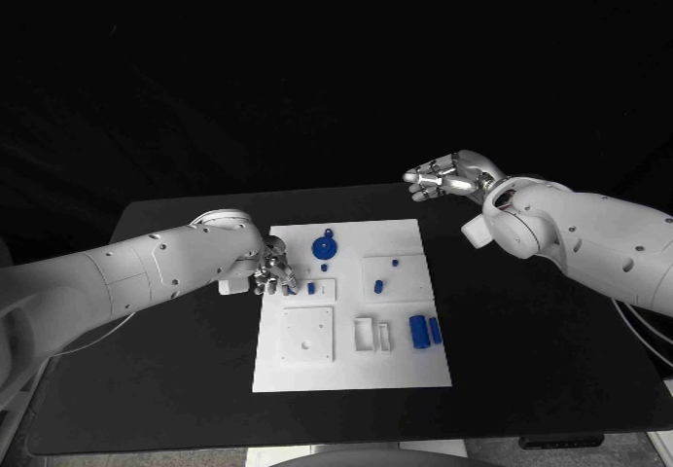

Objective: Assemble the parts on the task board

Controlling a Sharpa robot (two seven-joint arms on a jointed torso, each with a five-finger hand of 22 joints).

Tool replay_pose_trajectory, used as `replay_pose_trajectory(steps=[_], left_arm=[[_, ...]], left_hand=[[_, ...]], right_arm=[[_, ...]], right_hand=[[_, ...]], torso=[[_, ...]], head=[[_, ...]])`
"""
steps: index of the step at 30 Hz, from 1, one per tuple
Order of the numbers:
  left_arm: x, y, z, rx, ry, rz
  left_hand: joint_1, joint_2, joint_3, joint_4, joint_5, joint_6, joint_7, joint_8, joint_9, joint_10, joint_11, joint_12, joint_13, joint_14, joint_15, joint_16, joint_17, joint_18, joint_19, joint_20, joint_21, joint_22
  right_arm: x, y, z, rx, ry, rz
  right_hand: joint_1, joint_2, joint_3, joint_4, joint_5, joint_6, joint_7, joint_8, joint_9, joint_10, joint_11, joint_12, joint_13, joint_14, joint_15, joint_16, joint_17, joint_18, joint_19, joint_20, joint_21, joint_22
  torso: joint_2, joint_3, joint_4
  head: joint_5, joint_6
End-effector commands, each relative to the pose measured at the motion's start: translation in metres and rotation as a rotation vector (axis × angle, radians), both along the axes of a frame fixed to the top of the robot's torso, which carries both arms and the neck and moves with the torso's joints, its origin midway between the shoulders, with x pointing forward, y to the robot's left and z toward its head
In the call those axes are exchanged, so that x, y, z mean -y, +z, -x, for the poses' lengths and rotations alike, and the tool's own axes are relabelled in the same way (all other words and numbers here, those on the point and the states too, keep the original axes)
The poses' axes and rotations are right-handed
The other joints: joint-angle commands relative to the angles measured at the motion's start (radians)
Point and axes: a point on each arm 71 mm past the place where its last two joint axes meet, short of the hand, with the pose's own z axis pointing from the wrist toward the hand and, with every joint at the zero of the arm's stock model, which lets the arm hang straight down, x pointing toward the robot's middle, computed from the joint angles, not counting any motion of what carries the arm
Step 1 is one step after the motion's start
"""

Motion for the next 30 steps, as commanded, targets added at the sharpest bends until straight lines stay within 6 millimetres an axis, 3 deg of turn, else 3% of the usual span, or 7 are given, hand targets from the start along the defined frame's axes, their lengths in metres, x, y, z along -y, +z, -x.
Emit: replay_pose_trajectory(steps=[1, 12, 16, 30], left_arm=[[0.0040, -0.0052, 0.0027, 0.002, -0.006, -0.001], [0.0040, -0.0042, 0.0015, 0.023, 0.004, 0.008], [0.0040, -0.0040, 0.0013, 0.027, 0.007, 0.010], [0.0032, -0.0041, 0.0011, 0.026, 0.011, 0.008]], left_hand=[[0.017, 0.003, 0.019, -0.013, -0.038, 0.054, -0.050, 0.004, 0.002, 0.039, -0.029, -0.002, 0.002, -0.002, -0.007, -0.005, -0.001, -0.004, 0.008, -0.002, -0.007, 0.017], [0.020, -0.008, -0.015, 0.036, -0.077, 0.054, -0.052, 0.004, 0.005, 0.039, -0.030, -0.005, 0.006, -0.002, -0.008, -0.010, -0.010, -0.007, 0.014, -0.003, -0.019, 0.018], [0.014, -0.013, -0.032, 0.055, -0.108, 0.056, -0.054, 0.004, 0.005, 0.039, -0.030, -0.005, 0.007, -0.002, -0.009, -0.010, -0.012, -0.008, 0.016, -0.003, -0.022, 0.018], [0.000, -0.029, -0.058, 0.078, -0.119, 0.057, -0.055, 0.004, 0.004, 0.039, -0.031, -0.006, 0.008, -0.002, -0.009, -0.012, -0.016, -0.009, 0.017, -0.003, -0.026, 0.018]], right_arm=[[-0.0017, 0.0000, 0.0006, 0.000, 0.017, -0.001], [-0.0020, -0.0002, 0.0003, -0.001, 0.018, -0.001], [-0.0021, -0.0003, 0.0002, -0.001, 0.018, -0.001], [-0.0022, -0.0004, 0.0002, -0.001, 0.018, -0.001]], right_hand=[[-0.006, 0.000, 0.002, -0.006, 0.006, -0.006, 0.002, -0.001, -0.001, -0.005, 0.000, -0.003, -0.001, -0.007, 0.001, -0.005, -0.001, -0.008, -0.006, 0.002, -0.001, -0.002], [-0.006, 0.000, 0.002, -0.006, 0.006, -0.006, 0.002, -0.001, -0.001, -0.005, 0.000, -0.003, -0.001, -0.007, 0.001, -0.005, -0.001, -0.008, -0.006, 0.002, -0.001, -0.002], [-0.006, 0.000, 0.002, -0.006, 0.006, -0.006, 0.002, -0.001, -0.001, -0.005, 0.000, -0.003, -0.001, -0.007, 0.001, -0.005, -0.001, -0.008, -0.006, 0.002, -0.001, -0.002], [-0.006, 0.000, 0.002, -0.006, 0.006, -0.006, 0.002, -0.001, -0.001, -0.005, 0.000, -0.003, -0.001, -0.007, 0.001, -0.005, -0.001, -0.008, -0.006, 0.002, -0.001, -0.002]], torso=[[0.000, -0.0003, 0.0011], [0.000, -0.0001, -0.0001], [0.000, -0.0002, 0.0000], [0.000, -0.0002, 0.0000]], head=[[-0.001, 0.001], [-0.002, 0.000], [-0.002, 0.001], [-0.004, 0.000]])
